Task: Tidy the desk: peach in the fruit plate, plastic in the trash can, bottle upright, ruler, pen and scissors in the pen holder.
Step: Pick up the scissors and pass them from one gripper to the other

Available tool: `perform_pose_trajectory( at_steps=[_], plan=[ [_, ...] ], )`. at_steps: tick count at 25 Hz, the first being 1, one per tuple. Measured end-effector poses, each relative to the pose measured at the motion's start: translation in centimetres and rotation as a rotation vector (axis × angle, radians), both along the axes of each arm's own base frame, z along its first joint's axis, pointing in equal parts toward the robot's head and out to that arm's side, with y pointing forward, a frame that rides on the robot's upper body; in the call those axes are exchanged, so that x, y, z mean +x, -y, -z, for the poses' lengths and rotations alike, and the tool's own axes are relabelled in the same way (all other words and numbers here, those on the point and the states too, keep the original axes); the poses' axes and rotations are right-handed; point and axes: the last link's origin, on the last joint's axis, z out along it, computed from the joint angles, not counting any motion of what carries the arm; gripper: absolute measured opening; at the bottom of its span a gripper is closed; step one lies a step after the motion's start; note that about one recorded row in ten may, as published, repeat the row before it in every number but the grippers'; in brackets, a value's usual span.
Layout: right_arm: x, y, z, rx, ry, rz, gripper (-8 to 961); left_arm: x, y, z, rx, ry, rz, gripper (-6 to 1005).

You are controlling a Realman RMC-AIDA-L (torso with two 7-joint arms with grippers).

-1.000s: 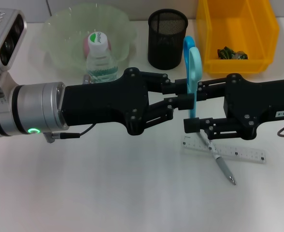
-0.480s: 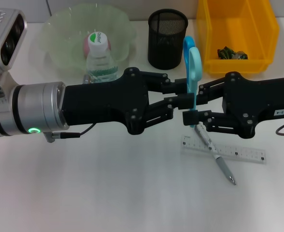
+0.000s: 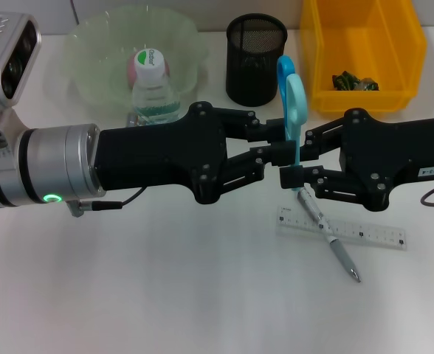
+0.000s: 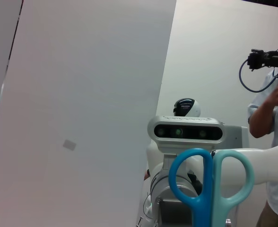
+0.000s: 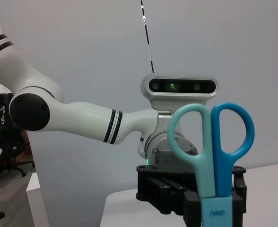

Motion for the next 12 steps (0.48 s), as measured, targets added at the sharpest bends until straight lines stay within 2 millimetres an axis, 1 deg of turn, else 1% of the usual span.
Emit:
perform_pose_trajectory(
  at_steps=[4,12],
  plan=[
    [0.03,-0.04,0.02,0.003,0.001,0.001,204,-0.11,-0.02,0.09,-0.003,0.0,-0.009,231],
    [0.03,-0.11,0.04,0.006,0.002,0.004,206,-0.18,-0.15,0.17,0.0,-0.005,-0.017,230]
  ],
)
